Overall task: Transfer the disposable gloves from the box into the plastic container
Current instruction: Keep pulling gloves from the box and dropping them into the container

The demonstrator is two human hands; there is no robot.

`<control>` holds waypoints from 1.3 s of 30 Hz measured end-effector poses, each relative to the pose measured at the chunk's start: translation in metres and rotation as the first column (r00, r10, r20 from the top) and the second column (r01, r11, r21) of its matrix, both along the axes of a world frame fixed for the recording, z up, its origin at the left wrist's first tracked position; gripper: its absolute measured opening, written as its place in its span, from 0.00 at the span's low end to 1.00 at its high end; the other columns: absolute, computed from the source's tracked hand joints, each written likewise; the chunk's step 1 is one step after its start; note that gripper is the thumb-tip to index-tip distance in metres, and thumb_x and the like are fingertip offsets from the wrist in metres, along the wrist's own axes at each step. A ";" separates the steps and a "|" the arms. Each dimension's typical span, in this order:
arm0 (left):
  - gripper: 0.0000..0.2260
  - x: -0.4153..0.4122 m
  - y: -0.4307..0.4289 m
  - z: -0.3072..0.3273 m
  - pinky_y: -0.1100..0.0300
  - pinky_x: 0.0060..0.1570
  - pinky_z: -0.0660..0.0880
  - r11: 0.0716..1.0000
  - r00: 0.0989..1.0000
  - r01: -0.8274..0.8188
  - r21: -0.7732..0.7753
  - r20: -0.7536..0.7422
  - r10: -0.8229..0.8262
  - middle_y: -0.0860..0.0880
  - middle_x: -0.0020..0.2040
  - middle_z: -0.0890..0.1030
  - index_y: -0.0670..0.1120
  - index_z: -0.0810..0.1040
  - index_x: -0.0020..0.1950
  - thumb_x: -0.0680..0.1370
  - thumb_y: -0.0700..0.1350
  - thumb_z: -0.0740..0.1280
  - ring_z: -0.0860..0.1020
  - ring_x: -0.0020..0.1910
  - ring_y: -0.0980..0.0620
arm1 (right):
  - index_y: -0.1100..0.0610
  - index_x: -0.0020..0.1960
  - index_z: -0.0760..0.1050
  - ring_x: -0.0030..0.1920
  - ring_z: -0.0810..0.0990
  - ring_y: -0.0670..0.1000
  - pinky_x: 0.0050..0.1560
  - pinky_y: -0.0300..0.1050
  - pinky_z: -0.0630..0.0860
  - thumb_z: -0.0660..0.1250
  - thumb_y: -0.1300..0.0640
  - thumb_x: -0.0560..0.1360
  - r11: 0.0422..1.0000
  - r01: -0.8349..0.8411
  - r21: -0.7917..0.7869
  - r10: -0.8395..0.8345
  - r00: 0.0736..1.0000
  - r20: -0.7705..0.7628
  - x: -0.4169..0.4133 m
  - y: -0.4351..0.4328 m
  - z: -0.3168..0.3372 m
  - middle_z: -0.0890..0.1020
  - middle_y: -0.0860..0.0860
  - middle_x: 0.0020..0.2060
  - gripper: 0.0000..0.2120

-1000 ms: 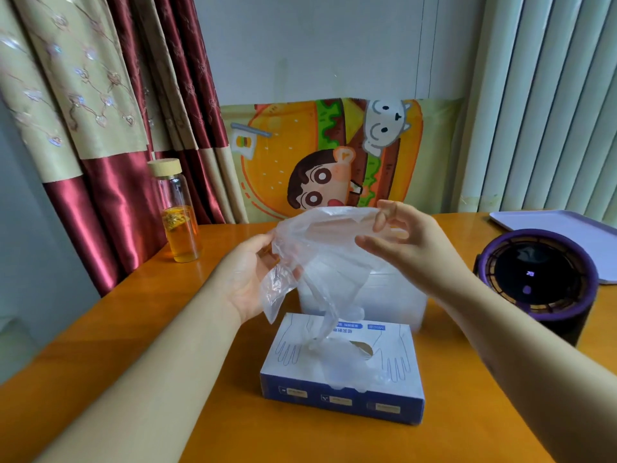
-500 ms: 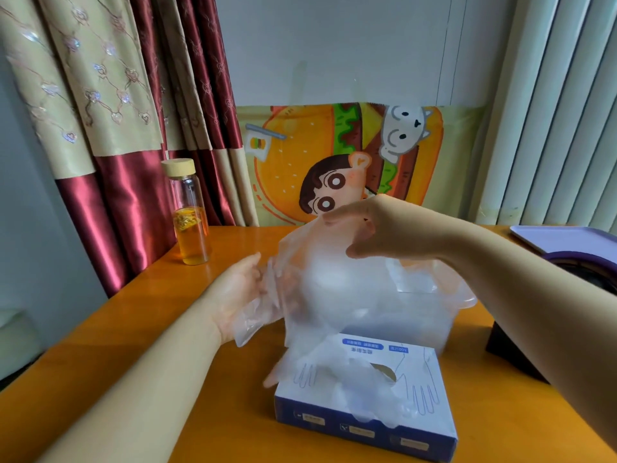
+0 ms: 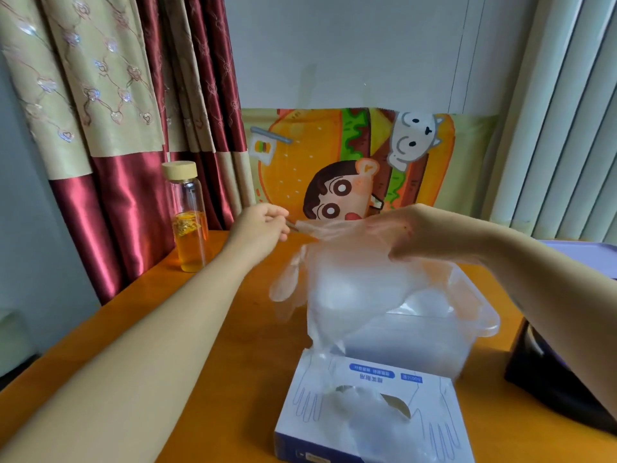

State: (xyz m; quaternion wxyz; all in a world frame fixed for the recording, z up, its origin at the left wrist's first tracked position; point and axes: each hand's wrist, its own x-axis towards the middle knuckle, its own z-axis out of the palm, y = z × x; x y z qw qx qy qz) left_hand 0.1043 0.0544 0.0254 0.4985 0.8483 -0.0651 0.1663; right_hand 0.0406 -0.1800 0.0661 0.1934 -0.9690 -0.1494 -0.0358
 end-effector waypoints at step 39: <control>0.21 0.006 -0.127 -0.054 0.53 0.68 0.62 -0.116 0.792 0.602 0.790 -0.609 -0.033 0.44 0.76 0.60 0.44 0.59 0.77 0.84 0.47 0.52 0.63 0.72 0.43 | 0.54 0.77 0.53 0.73 0.59 0.56 0.71 0.48 0.58 0.48 0.51 0.84 0.747 -0.151 -0.648 -0.184 0.889 -0.419 0.053 -0.038 -0.108 0.59 0.53 0.75 0.23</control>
